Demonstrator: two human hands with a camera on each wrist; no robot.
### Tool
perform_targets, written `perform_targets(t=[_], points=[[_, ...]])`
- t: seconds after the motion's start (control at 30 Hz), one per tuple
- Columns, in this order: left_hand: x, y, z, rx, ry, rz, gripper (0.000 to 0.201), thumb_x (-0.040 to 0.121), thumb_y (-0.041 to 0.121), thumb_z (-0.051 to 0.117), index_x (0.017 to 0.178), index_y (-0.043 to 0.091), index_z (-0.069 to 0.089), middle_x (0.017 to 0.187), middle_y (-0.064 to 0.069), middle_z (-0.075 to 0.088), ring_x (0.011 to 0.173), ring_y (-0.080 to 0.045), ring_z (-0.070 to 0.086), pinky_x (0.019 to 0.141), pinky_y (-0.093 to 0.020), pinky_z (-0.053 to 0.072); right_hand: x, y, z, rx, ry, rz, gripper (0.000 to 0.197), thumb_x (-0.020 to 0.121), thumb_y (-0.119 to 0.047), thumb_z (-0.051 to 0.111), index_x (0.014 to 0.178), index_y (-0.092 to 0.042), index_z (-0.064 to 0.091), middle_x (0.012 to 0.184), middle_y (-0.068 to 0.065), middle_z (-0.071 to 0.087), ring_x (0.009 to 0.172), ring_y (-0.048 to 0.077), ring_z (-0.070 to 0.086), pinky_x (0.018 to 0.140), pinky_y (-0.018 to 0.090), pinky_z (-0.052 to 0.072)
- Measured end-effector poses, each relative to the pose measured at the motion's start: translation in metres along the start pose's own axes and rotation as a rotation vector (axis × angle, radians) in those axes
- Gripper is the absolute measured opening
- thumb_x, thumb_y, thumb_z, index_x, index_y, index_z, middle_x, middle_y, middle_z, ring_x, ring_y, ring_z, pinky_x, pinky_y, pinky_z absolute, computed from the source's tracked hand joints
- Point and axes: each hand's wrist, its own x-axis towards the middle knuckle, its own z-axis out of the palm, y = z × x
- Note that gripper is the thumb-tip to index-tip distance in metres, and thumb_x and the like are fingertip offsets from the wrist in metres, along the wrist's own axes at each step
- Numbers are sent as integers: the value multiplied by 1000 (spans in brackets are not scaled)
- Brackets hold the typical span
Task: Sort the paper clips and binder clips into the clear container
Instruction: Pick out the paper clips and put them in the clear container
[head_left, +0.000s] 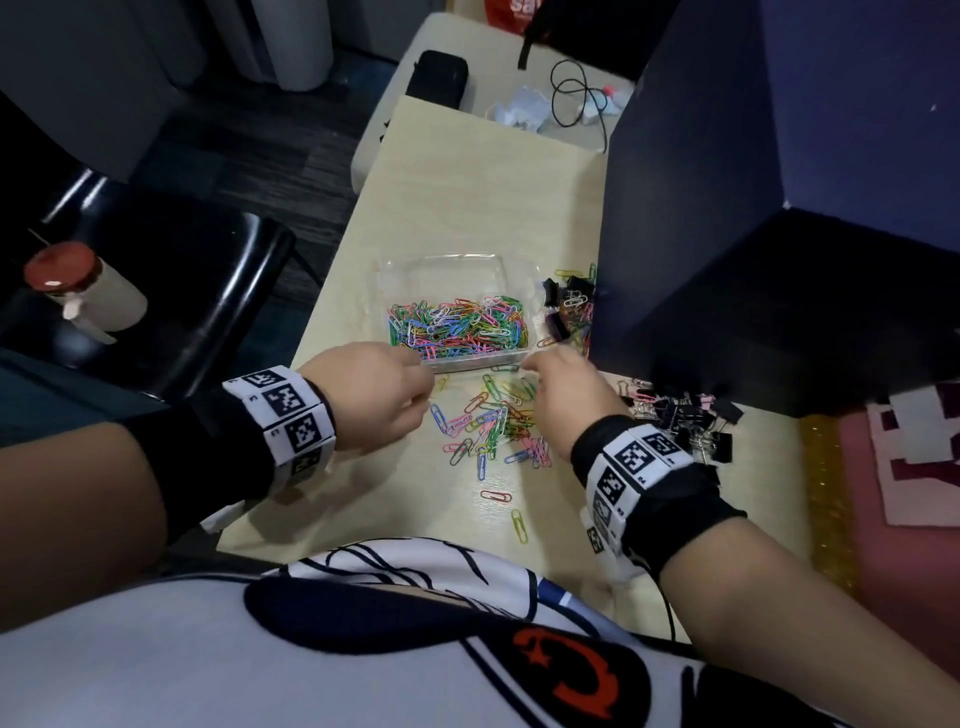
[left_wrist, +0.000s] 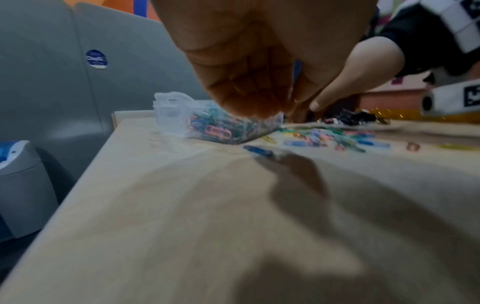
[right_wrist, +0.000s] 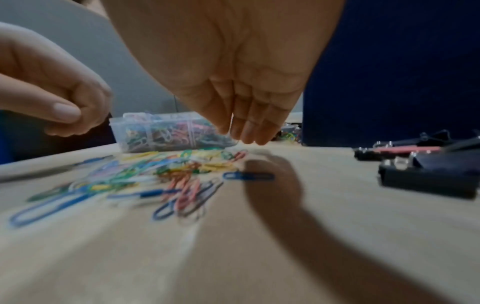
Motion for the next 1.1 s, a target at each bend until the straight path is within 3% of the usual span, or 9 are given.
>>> perform_targets(t=[0.13, 0.23, 0.4, 0.6, 0.7, 0.8, 0.97, 1.03, 1.1], points=[[4, 0, 9, 5, -56, -98, 38, 94, 36, 38, 121, 17, 56, 116, -5, 57, 104, -27, 57, 82, -34, 47, -4, -5, 17, -34, -97, -81, 73, 81, 8, 39, 148, -19, 29, 154, 1, 28, 140, 22, 26, 115, 31, 22], [9, -2, 19, 16, -92, -129, 42, 92, 31, 45, 132, 17, 46, 129, -4, 50, 113, -26, 51, 92, -37, 47, -14, -8, 21, -93, -125, -165, 68, 81, 7, 43, 143, -19, 37, 150, -1, 31, 136, 22, 28, 113, 29, 25], [11, 8, 25, 64, -181, -138, 43, 90, 18, 47, 132, 13, 44, 130, -8, 43, 119, -28, 40, 101, -38, 40, -20, -6, 17, -42, -141, -159, 52, 83, 4, 44, 126, -23, 56, 130, 1, 49, 122, 21, 45, 104, 29, 37], [18, 30, 27, -25, -255, -59, 51, 88, 11, 47, 137, 19, 42, 130, -5, 44, 119, -26, 45, 99, -37, 42, -23, 6, 0, -42, -92, 128, 54, 82, 1, 48, 132, -19, 46, 131, 8, 39, 123, 29, 42, 101, 38, 41], [22, 25, 21, -14, -162, -129, 42, 88, 13, 46, 130, 17, 47, 123, -6, 46, 114, -27, 49, 93, -40, 48, -33, 6, 7, -89, -191, 66, 57, 84, 0, 45, 138, -19, 40, 131, 8, 36, 123, 29, 40, 102, 40, 39], [22, 19, 19, 85, -192, -213, 28, 86, 15, 47, 114, 11, 48, 113, -10, 46, 108, -29, 48, 87, -44, 50, -42, 5, 9, -89, -225, 59, 52, 88, -21, 53, 138, -21, 39, 131, 6, 37, 123, 27, 44, 103, 39, 41], [22, 38, 22, 118, -324, -138, 48, 85, 42, 56, 121, 11, 46, 114, -11, 45, 107, -30, 49, 91, -41, 47, -59, -2, 13, -185, -334, 184, 86, 65, -33, 79, 132, -17, 28, 126, 8, 32, 114, 29, 51, 94, 39, 49], [24, 49, 23, 114, -361, -96, 67, 76, 54, 65, 124, 13, 44, 116, -9, 44, 107, -29, 49, 91, -40, 47, -61, -7, 22, -163, -304, 135, 86, 65, -31, 80, 131, -15, 27, 125, 10, 32, 113, 30, 50, 93, 39, 48], [27, 56, 25, 122, -377, -74, 68, 74, 51, 71, 122, 12, 43, 116, -9, 43, 107, -29, 49, 90, -41, 47, -58, -11, 26, -80, -266, 90, 85, 68, -27, 78, 135, -15, 28, 125, 10, 33, 113, 32, 51, 96, 39, 46]])
